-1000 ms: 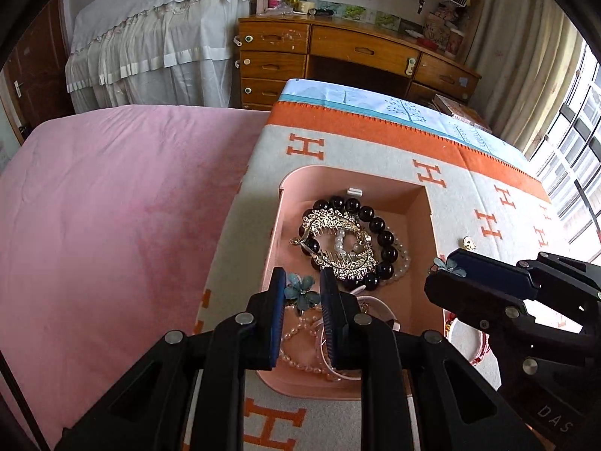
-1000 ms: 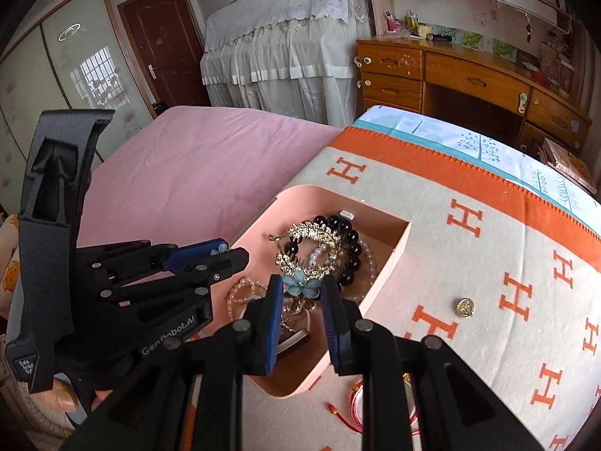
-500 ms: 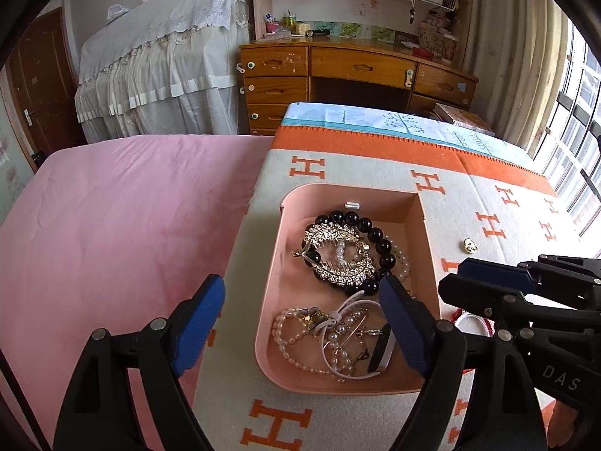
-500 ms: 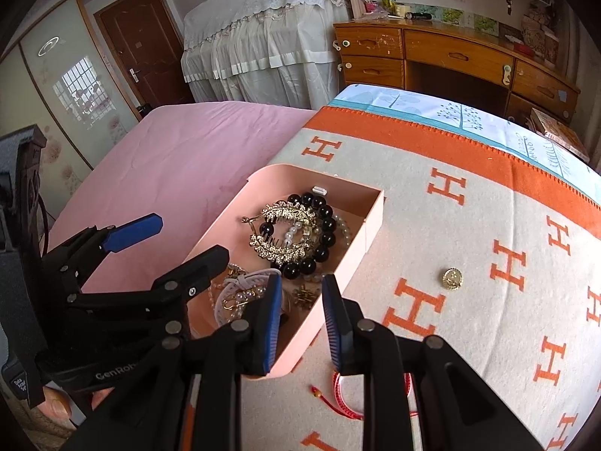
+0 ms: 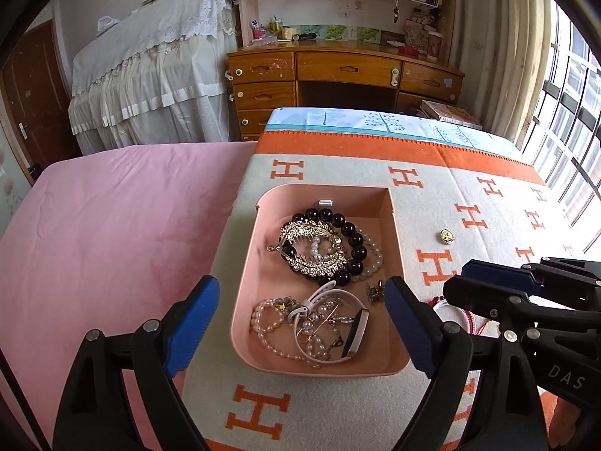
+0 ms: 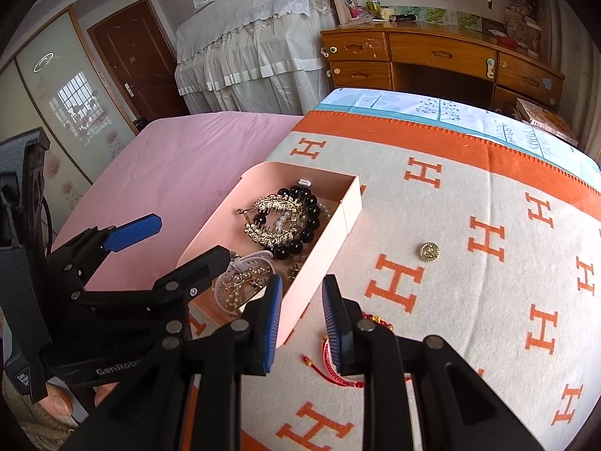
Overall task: Organize jewelry
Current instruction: 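Move the right tool to the red string bracelet and grasp it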
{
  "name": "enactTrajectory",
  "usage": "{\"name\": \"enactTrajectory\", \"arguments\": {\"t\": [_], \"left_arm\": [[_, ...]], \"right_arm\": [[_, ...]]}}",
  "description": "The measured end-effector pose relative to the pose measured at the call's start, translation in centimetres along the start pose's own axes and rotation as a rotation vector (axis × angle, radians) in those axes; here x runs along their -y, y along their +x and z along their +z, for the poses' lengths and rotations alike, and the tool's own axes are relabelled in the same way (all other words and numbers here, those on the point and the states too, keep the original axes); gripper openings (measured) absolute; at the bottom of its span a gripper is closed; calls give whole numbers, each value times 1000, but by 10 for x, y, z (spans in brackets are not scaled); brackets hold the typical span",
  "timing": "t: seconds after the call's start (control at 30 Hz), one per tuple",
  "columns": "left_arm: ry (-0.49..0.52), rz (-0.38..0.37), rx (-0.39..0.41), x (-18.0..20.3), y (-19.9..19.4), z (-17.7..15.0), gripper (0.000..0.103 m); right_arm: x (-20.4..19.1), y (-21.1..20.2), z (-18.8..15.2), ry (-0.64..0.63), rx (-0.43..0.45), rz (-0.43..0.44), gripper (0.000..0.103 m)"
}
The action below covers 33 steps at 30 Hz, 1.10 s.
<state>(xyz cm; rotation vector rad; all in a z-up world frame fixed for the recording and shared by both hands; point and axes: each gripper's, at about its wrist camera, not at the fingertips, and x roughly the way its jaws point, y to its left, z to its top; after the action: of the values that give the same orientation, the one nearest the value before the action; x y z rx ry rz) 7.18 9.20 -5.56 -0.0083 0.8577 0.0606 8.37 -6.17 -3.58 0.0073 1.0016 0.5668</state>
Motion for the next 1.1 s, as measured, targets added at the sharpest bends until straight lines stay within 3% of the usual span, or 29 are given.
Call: {"name": "enactTrajectory", "arguments": {"t": [0.5, 0.8, 1.1], "left_arm": [[75, -12, -13, 34, -9, -5, 89], [75, -23, -38, 44, -4, 1, 89], [15, -72, -82, 34, 2, 27, 89]], "right_arm": [[24, -15, -18, 39, 13, -12, 22], [46, -20, -28, 59, 24, -64, 22], [62, -5, -38, 43, -60, -79, 22]]}}
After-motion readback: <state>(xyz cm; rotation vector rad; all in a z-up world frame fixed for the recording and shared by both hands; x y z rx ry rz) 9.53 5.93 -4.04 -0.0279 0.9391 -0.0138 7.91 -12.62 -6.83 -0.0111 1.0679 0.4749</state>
